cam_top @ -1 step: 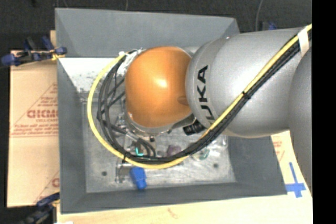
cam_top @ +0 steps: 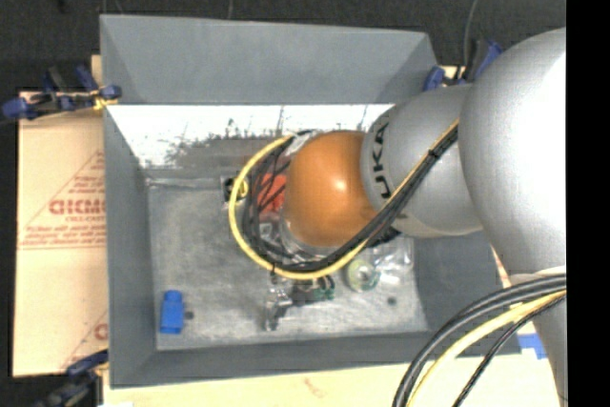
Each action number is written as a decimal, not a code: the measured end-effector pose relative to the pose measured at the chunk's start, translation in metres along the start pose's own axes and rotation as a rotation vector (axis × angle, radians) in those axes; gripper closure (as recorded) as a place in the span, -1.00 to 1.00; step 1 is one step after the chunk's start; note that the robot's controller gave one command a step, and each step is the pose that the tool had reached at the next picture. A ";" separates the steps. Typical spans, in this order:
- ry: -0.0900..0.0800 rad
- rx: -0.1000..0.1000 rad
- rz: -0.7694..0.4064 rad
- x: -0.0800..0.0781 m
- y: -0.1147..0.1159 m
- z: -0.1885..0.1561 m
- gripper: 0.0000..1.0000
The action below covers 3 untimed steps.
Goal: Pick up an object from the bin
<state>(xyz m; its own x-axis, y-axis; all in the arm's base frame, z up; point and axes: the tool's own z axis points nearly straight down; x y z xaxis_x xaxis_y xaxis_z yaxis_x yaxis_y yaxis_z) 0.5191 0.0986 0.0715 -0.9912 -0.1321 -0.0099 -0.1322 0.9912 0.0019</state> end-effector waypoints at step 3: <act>-0.001 0.004 -0.073 0.012 -0.075 -0.158 1.00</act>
Offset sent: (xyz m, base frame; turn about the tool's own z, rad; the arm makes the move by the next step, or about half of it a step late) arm -0.0034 -0.0813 0.0294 -0.1038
